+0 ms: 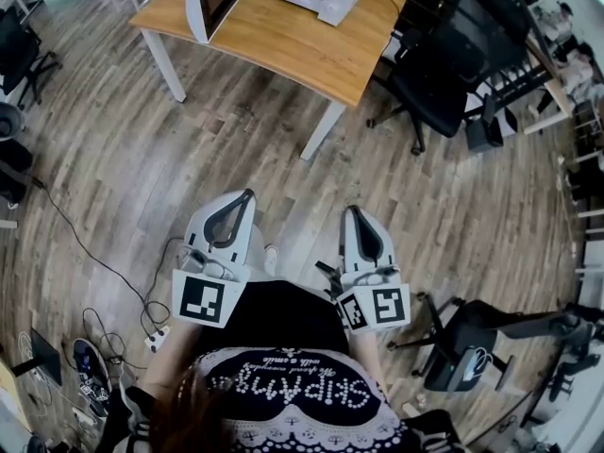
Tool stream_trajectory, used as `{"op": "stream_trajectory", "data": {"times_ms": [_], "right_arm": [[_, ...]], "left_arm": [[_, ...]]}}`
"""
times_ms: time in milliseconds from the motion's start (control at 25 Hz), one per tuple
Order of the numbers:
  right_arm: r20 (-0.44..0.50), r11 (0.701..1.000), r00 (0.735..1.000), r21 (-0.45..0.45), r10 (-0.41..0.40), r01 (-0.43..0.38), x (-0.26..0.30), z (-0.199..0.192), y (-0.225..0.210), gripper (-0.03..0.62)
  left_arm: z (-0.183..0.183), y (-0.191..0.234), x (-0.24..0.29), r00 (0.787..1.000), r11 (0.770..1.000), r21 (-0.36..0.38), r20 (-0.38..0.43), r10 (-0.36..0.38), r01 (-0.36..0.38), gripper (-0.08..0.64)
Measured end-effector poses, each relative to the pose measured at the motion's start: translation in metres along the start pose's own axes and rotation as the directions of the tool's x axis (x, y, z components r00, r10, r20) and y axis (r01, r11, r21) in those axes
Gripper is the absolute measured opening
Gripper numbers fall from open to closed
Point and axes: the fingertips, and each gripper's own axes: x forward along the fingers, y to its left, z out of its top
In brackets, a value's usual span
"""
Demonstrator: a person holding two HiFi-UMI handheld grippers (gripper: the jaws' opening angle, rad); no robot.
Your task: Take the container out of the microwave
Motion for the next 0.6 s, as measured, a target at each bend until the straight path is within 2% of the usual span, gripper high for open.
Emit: {"op": "stream_trajectory", "data": {"times_ms": [320,600], "right_arm": [[-0.02,1.0,0.999,0.016,-0.025,0.026,0.001,-0.006,-0.005,0.036],[-0.045,0.999,0.998,0.017,-0.046,0.047,0.02,-0.01,-0.013,0.037]], "left_arm": [[-0.004,0.008,0.002,1.0,1.0,-0.021,-0.013,0.01,-0.01,0.031],[-0.007,0.022,0.023,1.0,1.0,-0.017,-0.008,-0.013,0.013,0.031]]}}
